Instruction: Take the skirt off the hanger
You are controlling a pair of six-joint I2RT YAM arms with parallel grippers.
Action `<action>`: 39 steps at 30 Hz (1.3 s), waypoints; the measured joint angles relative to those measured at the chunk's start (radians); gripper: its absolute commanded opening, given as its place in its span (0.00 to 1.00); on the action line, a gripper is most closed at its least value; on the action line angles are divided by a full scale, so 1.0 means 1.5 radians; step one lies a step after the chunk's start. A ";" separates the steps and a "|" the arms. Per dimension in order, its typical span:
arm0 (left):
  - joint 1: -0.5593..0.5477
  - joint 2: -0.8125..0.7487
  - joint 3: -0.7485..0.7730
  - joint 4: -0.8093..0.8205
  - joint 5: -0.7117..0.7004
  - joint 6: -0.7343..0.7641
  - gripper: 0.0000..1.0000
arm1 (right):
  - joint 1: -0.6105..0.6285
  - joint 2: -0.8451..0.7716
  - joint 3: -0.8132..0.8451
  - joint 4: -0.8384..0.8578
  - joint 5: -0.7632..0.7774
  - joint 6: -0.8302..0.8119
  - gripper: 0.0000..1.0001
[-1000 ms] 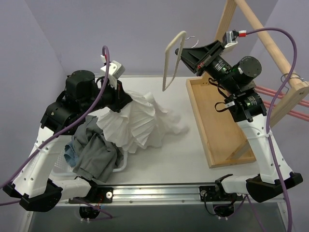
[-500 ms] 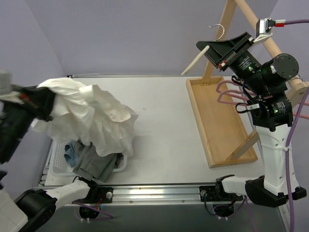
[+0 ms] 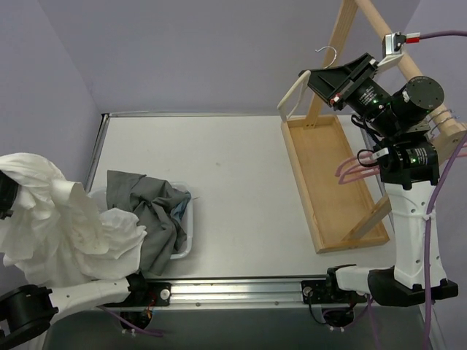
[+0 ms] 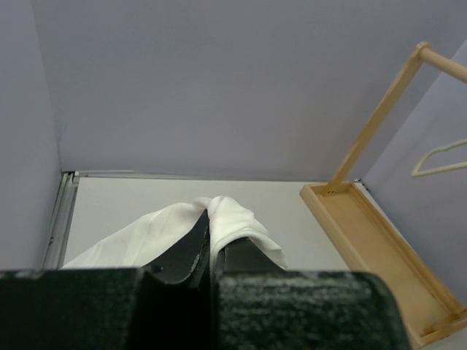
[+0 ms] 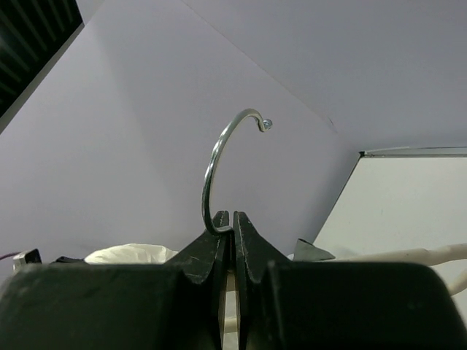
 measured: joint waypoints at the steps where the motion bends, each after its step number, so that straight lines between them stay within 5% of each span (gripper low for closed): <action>1: -0.013 0.000 -0.011 -0.001 -0.014 -0.003 0.02 | 0.000 0.000 -0.003 0.003 -0.002 0.000 0.00; 10: -0.231 0.002 -0.218 0.015 -0.195 -0.039 0.02 | 0.000 -0.002 -0.008 0.015 -0.011 -0.001 0.00; 17: -0.434 -0.107 -0.442 0.037 -0.297 -0.147 0.02 | 0.000 -0.009 -0.031 0.028 -0.012 0.000 0.00; 23: -0.525 -0.078 -0.454 0.071 -0.388 -0.135 0.02 | -0.001 -0.013 -0.050 0.030 -0.014 -0.001 0.00; 31: -0.513 0.051 -0.478 0.551 -0.414 0.336 0.02 | -0.001 -0.016 -0.047 0.019 -0.016 -0.010 0.00; 34: -0.408 0.135 -0.401 0.527 -0.358 0.352 0.02 | -0.002 -0.017 -0.046 0.007 -0.016 -0.011 0.00; 39: -0.089 0.240 -0.315 0.399 -0.103 0.232 0.02 | -0.005 -0.019 -0.036 -0.021 -0.016 -0.019 0.00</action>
